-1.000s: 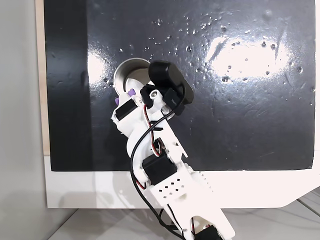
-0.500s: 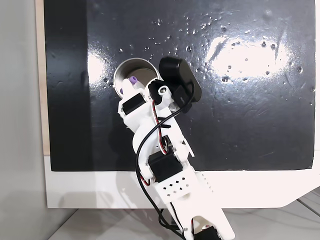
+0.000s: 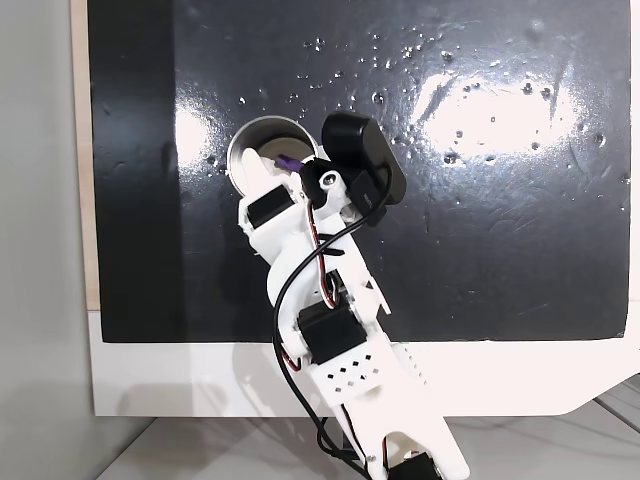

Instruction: Grasp a pengrip and put it in the cup.

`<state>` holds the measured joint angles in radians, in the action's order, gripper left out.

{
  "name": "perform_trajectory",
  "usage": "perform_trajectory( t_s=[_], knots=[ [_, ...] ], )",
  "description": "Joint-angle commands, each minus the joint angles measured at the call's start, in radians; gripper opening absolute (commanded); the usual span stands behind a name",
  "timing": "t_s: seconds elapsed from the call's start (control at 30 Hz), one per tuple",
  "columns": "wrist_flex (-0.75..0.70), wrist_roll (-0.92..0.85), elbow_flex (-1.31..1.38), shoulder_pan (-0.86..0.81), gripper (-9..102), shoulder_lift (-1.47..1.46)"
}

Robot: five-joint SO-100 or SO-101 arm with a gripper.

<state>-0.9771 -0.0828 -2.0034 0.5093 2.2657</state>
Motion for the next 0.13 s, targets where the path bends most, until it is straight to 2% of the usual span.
perform_trajectory(
  t_s=[0.0, 0.1],
  knots=[
    [0.035, 0.009, 0.012, -0.011, 19, 0.021],
    [0.035, 0.008, 0.012, -0.011, 18, 0.021]
  ],
)
